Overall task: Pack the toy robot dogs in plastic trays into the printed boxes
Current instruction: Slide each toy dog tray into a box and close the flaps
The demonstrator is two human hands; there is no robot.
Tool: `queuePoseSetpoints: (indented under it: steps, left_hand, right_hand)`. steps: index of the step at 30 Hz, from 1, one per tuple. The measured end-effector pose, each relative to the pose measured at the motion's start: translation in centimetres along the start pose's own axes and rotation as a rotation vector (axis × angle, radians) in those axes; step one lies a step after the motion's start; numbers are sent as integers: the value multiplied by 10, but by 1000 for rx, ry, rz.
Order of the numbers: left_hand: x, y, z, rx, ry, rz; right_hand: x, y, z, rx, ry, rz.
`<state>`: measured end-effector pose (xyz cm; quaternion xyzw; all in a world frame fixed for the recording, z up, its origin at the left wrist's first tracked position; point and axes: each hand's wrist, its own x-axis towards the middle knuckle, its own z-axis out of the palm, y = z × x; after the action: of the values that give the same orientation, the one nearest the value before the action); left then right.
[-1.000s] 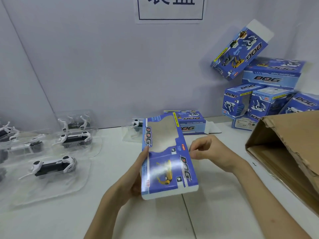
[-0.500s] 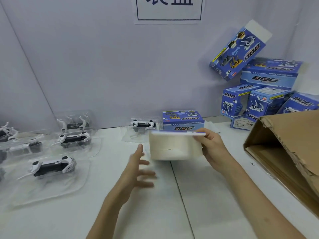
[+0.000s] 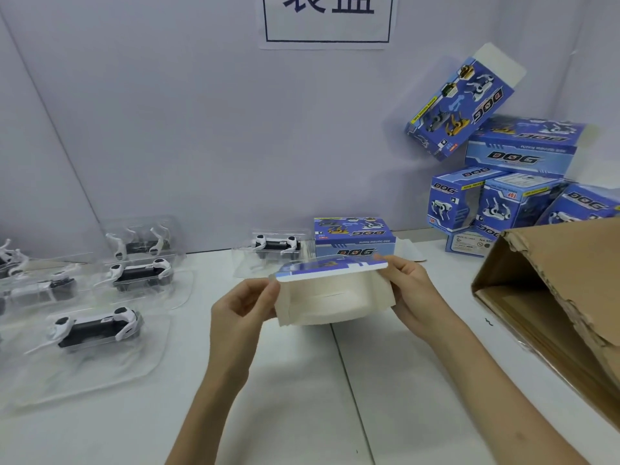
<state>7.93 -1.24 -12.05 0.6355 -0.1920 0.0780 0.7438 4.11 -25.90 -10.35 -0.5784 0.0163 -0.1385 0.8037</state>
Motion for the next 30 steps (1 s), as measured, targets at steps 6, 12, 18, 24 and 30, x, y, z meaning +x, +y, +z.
queuePoseSetpoints:
  steps: [6,12,18,24,30]
  left_hand:
    - [0,-4,-6,-267,-159,-278]
    - [3,-6,0,-269,68,-437]
    - [2,0,-1,-280,-84,-612]
    - [-5,4,-1,-411,-320,-857]
    - [-6,13,-3,-431,-459,-929]
  right_hand:
    - [-2,3,-2,72,-34,109]
    - [-4,6,9,126,-75,90]
    - [-3,6,11,162,-17,41]
    - [-1,5,5,128,17,27]
    - [-10,-2,5,41,-84,9]
